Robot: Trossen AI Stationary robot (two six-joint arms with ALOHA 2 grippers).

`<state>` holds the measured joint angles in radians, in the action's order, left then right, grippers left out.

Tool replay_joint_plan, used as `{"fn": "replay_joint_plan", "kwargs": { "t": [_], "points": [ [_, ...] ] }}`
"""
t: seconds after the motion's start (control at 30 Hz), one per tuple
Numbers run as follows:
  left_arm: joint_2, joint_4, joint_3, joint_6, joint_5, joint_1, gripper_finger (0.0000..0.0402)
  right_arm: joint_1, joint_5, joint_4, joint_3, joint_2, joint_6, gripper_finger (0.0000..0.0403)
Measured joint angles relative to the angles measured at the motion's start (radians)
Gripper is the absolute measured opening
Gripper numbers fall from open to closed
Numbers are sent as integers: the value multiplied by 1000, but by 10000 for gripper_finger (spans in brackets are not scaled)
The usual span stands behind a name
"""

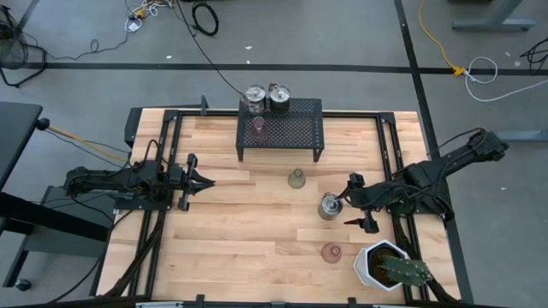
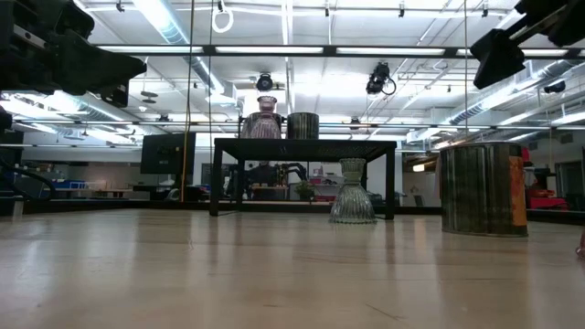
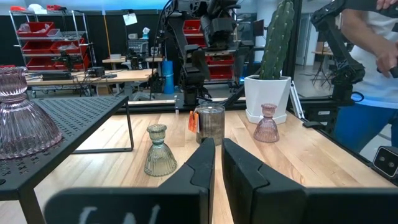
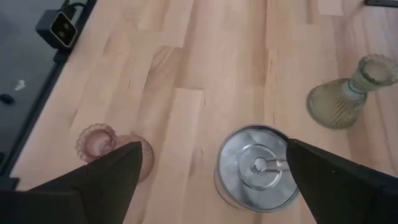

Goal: Pick & Place candle stick holders
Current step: Put the silver scented candle on the shelf

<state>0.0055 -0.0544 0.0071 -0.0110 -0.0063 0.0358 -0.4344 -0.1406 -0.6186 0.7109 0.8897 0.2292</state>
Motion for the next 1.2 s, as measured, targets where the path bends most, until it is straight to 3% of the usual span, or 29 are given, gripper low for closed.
{"fn": "replay_joint_plan", "kwargs": {
  "t": [0.37,0.7,1.2],
  "points": [
    [0,0,0,0,0,0,34,-15,-43,-15,-7,-45,81,400],
    [0,0,0,0,0,0,34,-19,-55,29,-194,-151,172,400],
    [0,0,0,0,0,0,34,-37,-164,81,-265,-137,181,400]
  ]
}}
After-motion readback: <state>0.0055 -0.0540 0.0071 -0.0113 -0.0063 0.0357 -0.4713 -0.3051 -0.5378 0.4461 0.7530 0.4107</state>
